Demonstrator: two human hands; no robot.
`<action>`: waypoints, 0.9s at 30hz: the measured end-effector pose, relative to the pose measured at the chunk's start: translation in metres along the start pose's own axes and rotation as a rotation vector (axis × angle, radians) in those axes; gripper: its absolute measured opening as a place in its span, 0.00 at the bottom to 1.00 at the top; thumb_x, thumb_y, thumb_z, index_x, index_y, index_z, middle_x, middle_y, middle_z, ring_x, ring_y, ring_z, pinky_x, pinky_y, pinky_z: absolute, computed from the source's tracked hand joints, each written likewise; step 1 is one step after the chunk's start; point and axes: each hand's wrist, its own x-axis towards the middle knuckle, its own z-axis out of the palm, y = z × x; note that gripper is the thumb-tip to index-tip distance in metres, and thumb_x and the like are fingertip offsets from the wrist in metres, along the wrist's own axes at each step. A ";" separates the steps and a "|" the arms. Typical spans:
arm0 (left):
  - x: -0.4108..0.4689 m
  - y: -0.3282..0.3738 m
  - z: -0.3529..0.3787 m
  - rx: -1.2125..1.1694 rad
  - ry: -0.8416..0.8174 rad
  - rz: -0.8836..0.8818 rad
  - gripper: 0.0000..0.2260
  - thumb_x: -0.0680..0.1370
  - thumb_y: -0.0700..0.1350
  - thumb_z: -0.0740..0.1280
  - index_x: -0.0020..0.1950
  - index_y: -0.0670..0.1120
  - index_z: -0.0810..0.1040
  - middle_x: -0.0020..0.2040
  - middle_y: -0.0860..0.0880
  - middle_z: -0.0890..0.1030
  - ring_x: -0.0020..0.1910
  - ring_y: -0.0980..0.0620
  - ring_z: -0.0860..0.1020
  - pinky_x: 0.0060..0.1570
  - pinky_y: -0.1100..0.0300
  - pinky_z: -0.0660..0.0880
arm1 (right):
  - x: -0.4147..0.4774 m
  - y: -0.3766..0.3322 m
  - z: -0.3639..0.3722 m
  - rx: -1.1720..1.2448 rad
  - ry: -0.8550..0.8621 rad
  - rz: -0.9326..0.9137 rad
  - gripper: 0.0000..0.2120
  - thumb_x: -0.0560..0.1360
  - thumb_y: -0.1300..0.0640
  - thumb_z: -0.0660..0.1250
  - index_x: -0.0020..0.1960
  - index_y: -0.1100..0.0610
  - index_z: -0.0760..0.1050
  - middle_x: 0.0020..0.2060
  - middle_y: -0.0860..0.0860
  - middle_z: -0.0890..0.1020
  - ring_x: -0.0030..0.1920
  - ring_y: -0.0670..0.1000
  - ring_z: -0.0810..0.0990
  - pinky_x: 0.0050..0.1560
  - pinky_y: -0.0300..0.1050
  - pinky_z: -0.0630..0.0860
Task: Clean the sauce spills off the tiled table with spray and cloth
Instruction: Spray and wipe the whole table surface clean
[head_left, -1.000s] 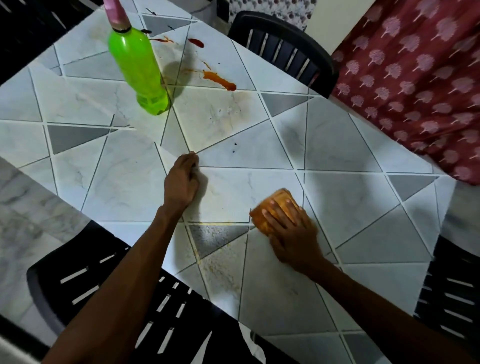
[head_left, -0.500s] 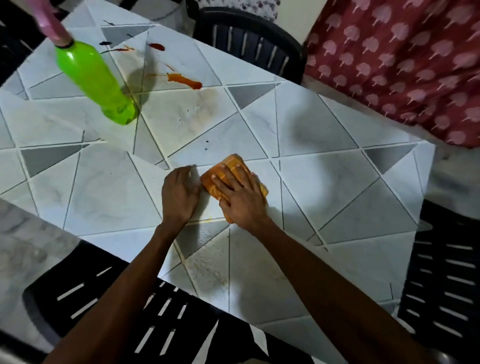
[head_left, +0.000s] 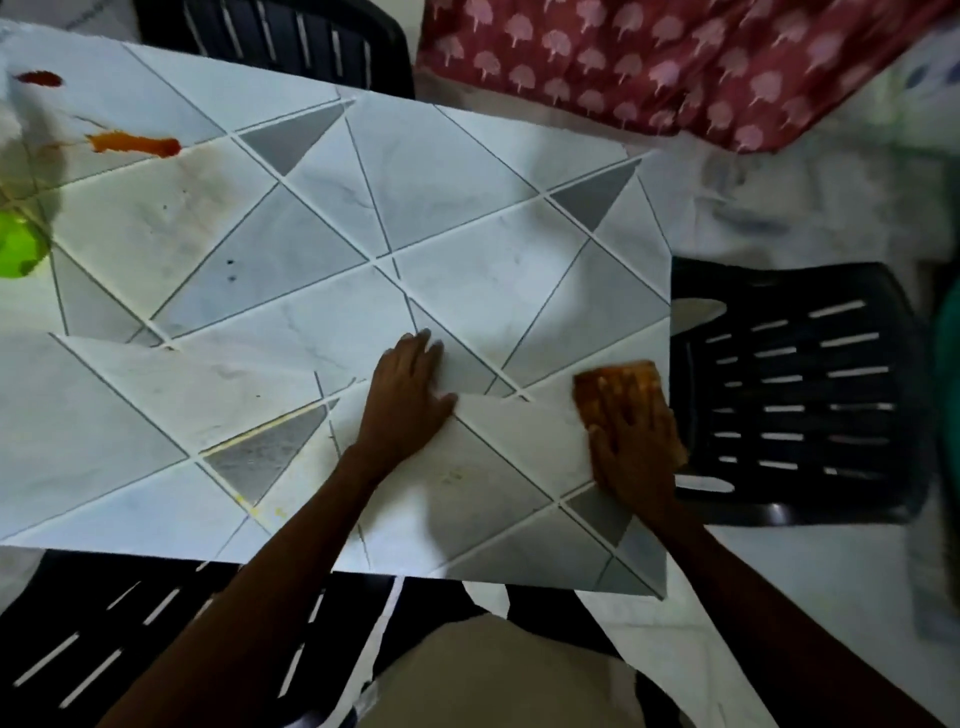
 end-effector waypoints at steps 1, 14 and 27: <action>0.001 0.011 0.006 0.000 -0.011 0.010 0.34 0.72 0.59 0.63 0.73 0.42 0.70 0.75 0.41 0.67 0.74 0.39 0.66 0.71 0.43 0.65 | 0.008 -0.011 0.001 0.014 0.020 0.051 0.30 0.80 0.40 0.50 0.81 0.46 0.57 0.79 0.58 0.60 0.78 0.64 0.57 0.75 0.66 0.56; -0.014 0.103 0.068 0.102 -0.058 0.003 0.43 0.72 0.71 0.57 0.80 0.46 0.57 0.81 0.44 0.54 0.80 0.41 0.51 0.76 0.42 0.53 | 0.031 -0.013 -0.002 0.105 0.184 0.004 0.30 0.79 0.41 0.57 0.80 0.45 0.59 0.79 0.52 0.62 0.79 0.62 0.58 0.74 0.66 0.57; -0.011 0.100 0.075 0.100 -0.024 -0.074 0.46 0.68 0.72 0.62 0.79 0.48 0.58 0.80 0.46 0.56 0.79 0.42 0.52 0.75 0.40 0.55 | -0.036 0.028 0.013 0.145 0.090 -0.050 0.34 0.78 0.40 0.57 0.82 0.47 0.54 0.81 0.55 0.56 0.80 0.65 0.52 0.73 0.66 0.59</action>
